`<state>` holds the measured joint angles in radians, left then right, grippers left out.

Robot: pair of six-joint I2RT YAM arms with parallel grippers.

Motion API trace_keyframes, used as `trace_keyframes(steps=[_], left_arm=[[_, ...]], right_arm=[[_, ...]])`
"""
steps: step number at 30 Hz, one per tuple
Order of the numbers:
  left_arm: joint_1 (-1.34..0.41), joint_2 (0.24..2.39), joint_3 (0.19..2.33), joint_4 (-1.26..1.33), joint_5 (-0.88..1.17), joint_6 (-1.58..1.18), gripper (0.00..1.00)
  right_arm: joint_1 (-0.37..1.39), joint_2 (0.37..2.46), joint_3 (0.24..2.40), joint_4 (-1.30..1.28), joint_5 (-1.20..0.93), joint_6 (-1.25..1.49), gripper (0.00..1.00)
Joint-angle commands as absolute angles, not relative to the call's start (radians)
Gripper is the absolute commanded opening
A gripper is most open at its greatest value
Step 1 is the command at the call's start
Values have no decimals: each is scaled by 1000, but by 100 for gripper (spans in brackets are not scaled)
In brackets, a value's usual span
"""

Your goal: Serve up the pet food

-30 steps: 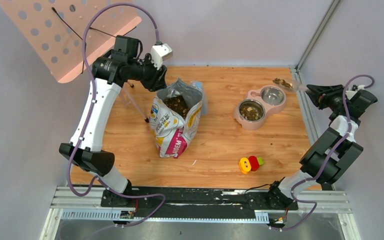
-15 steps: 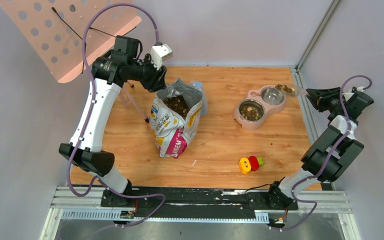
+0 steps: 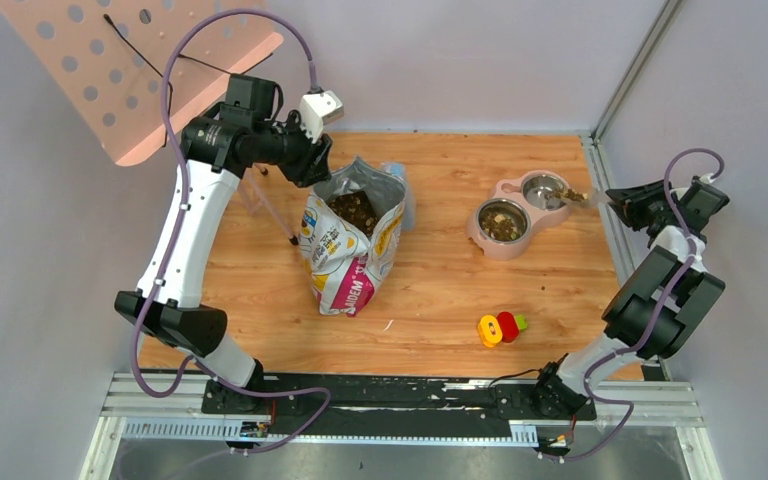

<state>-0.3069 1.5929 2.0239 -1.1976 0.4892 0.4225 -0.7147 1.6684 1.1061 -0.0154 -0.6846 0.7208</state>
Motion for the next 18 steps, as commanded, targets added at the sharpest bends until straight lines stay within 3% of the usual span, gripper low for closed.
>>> trace_keyframes(steps=[1,12,18], left_arm=[[-311,1553,2022,-1195,490,436,48],[-313,1530,1996,-1197,478,441,49],[-313,1523,1985,-1193,477,448,49]], right_arm=[[-679,1716,1172,-62,-514,657,0],[-526,1759,1296,-149,-315,458,0],[-502,1718,1325,-182,-329,363,0]])
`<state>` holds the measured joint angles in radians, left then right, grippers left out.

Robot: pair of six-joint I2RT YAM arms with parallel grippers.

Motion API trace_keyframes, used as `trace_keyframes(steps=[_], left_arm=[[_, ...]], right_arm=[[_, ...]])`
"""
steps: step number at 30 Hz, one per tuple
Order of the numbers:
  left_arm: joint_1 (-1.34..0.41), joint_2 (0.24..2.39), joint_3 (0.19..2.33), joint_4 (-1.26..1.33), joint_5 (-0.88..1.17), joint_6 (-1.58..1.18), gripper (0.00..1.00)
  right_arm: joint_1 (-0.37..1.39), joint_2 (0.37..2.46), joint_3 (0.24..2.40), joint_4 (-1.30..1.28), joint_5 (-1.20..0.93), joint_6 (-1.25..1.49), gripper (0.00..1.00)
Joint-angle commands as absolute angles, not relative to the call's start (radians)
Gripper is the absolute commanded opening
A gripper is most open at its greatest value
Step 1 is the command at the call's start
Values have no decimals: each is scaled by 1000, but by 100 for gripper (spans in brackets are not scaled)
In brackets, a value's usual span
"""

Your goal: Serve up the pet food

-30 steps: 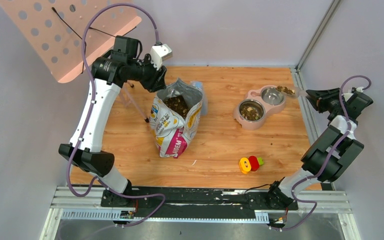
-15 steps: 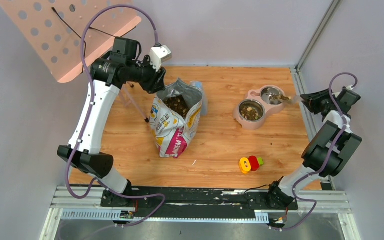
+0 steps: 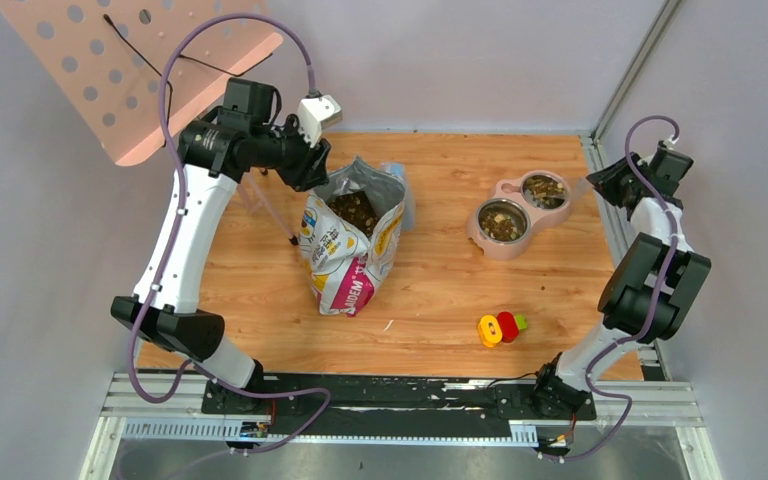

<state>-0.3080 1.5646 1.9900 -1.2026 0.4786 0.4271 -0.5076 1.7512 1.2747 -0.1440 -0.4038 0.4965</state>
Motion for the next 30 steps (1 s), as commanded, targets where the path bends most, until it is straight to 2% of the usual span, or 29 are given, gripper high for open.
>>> trace_keyframes(steps=[1,10,24,27,30], left_arm=[[-313,1524,1985,-1192,482,447,49],[-313,1510,1948,-1168,526,437,50],[-313,1483,1908,-1122,561,413,51],[-313,1482,1908,-1119,566,406,51],[-313,1473,1891,-1115,564,402,51]], right_arm=[[-490,1710,1334,-193,-329,332,0],[-271,1596,1314,-225,-199,-131,0],[-245,1496,1379,-282,-163,-185,0],[-245,1452,1409,-315,-262,-130,0],[-242,1385,1451,-353,-521,-59,0]])
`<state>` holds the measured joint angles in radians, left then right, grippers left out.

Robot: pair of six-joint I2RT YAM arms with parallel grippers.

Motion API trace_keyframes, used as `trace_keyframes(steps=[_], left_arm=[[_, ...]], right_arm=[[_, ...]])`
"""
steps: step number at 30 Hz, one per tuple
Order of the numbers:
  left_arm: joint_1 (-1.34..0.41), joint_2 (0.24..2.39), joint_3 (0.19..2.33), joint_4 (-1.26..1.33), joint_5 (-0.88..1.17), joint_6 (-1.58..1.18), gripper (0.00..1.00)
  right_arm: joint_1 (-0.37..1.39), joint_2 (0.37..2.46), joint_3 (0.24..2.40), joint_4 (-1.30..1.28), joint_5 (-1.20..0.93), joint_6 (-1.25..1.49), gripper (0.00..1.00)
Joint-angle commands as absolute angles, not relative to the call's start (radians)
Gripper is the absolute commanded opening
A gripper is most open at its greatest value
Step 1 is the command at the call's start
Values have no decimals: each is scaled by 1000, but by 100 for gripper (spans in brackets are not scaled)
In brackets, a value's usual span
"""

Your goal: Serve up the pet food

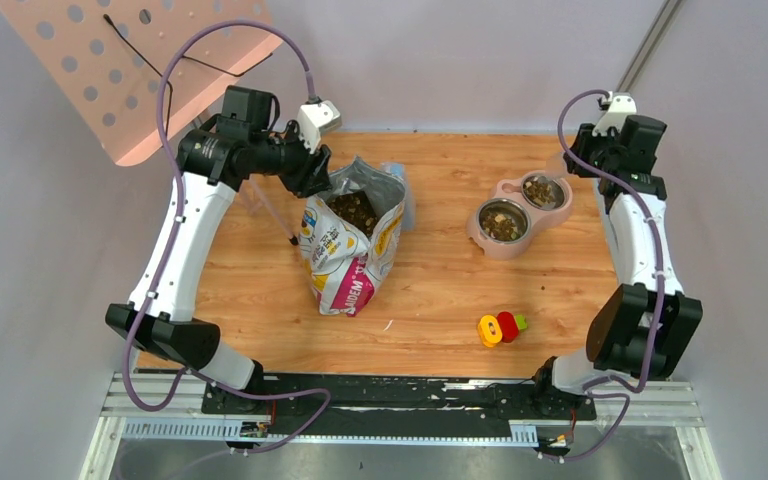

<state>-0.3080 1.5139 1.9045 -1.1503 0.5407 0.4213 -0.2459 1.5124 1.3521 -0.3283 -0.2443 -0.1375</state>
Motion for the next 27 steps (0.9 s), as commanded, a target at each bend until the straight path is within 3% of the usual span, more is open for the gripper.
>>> trace_keyframes(steps=[1,6,12,24,27], left_arm=[[-314,1472,1878,-1109,560,392,51],[-312,1468,1858,-1053,481,263,51],[-313,1494,1861,-1027,465,123,48],[-313,1554,1880,-1053,444,193,38],[-313,1574,1903,-1057,437,210,29]], right_arm=[[-235,1367,1467,-360,-592,-21,0],[-152,1364,1610,-408,-840,167,0],[81,1402,1717,-475,-944,137,0],[428,1473,1846,-723,-848,-177,0],[471,1514,1866,-758,-773,-240,0]])
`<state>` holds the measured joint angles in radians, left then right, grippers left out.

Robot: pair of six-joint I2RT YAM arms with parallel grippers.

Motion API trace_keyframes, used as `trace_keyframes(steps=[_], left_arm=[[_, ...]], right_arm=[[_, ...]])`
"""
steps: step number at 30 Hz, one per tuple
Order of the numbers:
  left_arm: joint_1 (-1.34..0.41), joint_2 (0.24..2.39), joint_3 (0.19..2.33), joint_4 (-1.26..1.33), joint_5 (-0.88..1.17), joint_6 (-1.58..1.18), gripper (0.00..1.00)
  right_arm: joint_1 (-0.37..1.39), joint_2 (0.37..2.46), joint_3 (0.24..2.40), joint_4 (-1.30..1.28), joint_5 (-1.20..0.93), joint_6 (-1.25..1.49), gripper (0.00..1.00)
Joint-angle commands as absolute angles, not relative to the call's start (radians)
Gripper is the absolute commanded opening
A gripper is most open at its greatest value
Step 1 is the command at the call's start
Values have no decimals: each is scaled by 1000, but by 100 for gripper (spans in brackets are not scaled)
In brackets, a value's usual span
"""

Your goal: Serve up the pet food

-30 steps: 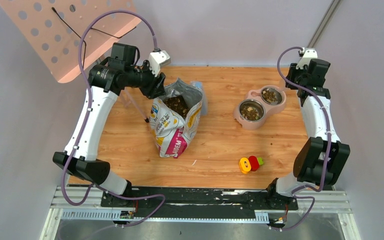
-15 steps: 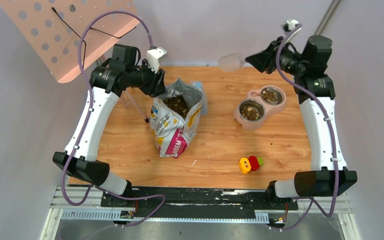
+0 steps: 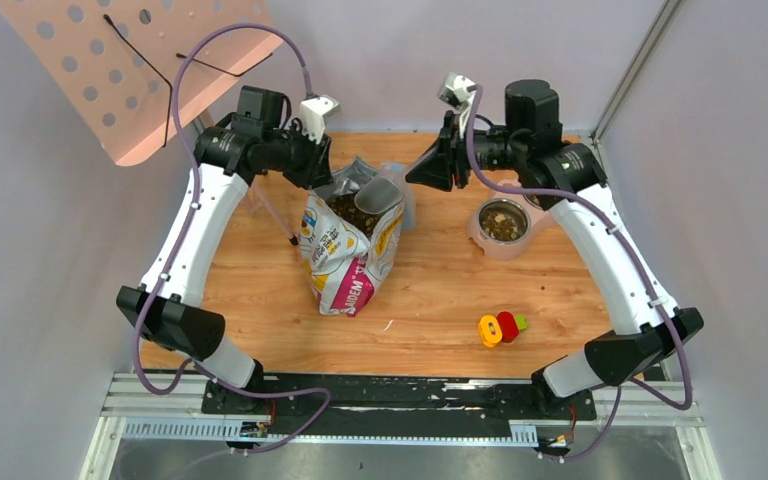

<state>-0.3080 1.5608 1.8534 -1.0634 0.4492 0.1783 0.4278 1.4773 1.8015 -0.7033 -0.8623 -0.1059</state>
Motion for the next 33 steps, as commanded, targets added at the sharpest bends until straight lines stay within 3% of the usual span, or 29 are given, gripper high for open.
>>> trace_keyframes(steps=[1,5,8,33], left_arm=[[-314,1585,1909,-1059,436,216,26],[-314,1593,1926,-1066,463,228,5],[-316,1583,1918,-1063,491,220,0],[-317,1567,1905,-1041,554,176,0]], right_arm=[[481,1537,1886,-775,-741,-263,0],[531,1632,1990,-802,-623,-297,0],[579,1700,2060,-868,-548,-374,0],[699,1906,2059,-909,-442,-571,0]])
